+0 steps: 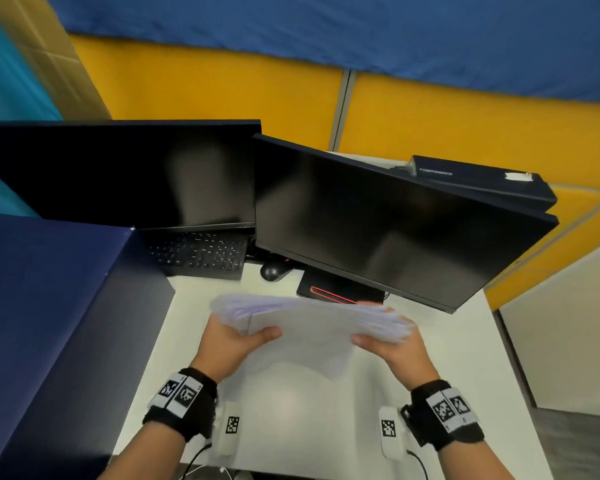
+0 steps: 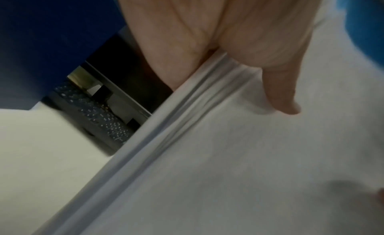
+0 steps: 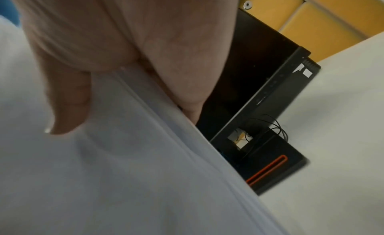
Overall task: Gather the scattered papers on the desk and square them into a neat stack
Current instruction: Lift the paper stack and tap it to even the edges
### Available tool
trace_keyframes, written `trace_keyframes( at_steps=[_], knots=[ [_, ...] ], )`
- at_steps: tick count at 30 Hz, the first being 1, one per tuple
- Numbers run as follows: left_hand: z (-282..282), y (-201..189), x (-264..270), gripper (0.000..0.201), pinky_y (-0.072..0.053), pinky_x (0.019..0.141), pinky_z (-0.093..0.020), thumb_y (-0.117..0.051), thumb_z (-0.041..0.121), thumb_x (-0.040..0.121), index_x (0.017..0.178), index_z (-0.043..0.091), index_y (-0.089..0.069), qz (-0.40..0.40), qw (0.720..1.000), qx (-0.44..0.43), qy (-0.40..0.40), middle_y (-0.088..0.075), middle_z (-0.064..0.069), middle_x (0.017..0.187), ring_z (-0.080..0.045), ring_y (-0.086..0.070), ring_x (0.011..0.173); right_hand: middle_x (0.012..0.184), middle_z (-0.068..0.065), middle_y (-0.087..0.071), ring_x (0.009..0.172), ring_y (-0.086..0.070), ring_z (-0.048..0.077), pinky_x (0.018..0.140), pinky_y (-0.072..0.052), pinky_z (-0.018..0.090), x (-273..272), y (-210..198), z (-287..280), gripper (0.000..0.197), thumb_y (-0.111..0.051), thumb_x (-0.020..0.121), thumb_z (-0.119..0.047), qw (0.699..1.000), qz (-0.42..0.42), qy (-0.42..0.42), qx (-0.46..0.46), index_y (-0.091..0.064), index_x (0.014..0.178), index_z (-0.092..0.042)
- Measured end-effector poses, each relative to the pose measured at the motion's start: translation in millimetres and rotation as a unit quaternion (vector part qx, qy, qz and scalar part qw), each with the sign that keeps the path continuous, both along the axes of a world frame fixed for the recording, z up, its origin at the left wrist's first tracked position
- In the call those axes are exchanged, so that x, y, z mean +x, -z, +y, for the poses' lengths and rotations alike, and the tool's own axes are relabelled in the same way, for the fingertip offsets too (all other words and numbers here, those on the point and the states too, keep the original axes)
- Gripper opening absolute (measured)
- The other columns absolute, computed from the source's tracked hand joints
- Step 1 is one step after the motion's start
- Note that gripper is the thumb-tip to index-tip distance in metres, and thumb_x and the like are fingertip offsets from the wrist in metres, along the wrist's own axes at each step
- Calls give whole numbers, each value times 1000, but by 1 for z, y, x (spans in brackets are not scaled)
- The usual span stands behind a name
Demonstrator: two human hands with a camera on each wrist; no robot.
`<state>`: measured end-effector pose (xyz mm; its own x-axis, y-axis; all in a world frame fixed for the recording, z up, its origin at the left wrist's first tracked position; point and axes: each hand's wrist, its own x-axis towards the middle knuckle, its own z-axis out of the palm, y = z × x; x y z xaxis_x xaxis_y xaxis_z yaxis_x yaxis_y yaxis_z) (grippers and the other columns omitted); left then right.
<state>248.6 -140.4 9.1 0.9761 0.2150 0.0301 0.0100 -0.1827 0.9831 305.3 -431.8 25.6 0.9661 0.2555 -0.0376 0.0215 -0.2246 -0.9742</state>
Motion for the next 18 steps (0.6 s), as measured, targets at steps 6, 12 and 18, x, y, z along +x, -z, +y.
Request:
trace_keyframes(
  at_steps=[6, 12, 18],
  knots=[
    [-3, -11, 3, 36, -55, 88, -19, -85, 7, 74, 106, 20, -76, -44, 998, -14, -37, -78, 14, 105, -3, -72, 100, 88, -12, -79, 84, -75, 3, 76, -56, 17, -2, -13, 15, 28, -80, 75, 5, 991, -56, 98, 74, -78, 90, -18],
    [0, 15, 10, 41, -61, 86, -33, -90, 8, 67, 105, 11, -74, 31, 995, -64, -73, -80, 0, 98, -11, -76, 93, 105, -9, -78, 100, -73, 9, 85, -57, 24, 12, 8, 12, 41, -82, 75, -1, 998, 10, 43, 36, -73, 110, -18],
    [-5, 1, 16, 32, -56, 83, -16, -84, 9, 76, 104, 22, -73, -10, 995, -24, -96, -77, 12, 97, 1, -71, 94, 82, -18, -77, 79, -72, 0, 77, -56, 24, 15, -3, 24, 40, -78, 78, 3, 992, -43, 115, 25, -78, 77, -37]
  ],
)
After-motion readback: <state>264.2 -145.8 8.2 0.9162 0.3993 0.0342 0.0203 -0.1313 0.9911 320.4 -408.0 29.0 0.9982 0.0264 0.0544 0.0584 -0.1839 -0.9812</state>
